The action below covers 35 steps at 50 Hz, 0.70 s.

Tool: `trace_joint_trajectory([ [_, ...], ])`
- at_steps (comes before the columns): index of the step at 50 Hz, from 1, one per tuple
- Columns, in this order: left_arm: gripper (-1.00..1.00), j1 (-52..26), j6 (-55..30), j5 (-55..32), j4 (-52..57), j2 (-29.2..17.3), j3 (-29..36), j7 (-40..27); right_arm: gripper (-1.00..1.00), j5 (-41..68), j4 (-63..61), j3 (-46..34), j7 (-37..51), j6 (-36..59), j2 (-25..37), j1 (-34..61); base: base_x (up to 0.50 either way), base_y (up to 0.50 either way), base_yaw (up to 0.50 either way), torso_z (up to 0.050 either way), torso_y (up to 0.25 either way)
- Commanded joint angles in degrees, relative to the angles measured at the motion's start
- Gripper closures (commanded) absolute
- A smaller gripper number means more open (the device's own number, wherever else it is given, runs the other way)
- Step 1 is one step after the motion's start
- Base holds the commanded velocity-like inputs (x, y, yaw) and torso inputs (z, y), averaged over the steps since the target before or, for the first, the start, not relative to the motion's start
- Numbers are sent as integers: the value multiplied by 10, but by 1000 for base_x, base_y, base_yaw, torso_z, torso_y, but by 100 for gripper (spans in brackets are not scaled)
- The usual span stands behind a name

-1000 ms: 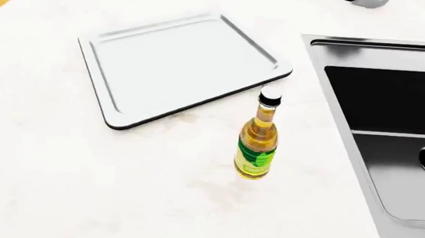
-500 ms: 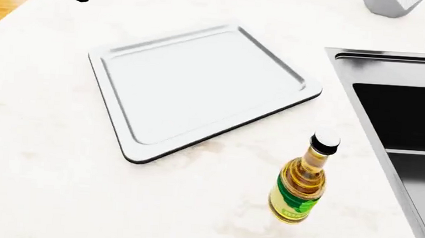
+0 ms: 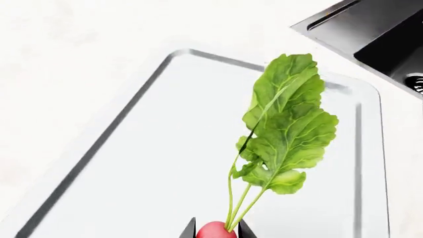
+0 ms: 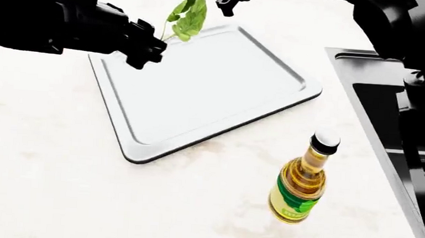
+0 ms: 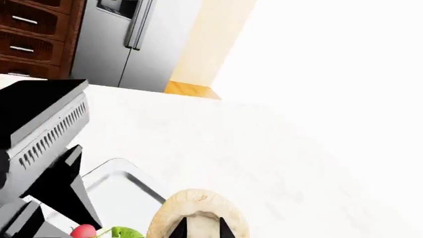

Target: Pick up the fruits and vegetables and place them in the sink. Turn on the sink faucet to wash them. Then turn the sink off and put them in the tray.

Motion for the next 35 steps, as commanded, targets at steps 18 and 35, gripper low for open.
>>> trace_joint_trajectory([
  [18, 100, 73, 84, 147, -210, 142, 117, 148, 100, -21, 46, -32, -9, -37, -16, -18, 0, 0, 0, 0, 0],
  [35, -100, 50, 71, 135, -200, 137, 102, 139, 100, -23, 58, -36, -8, -46, -16, -20, 0, 0, 0, 0, 0],
])
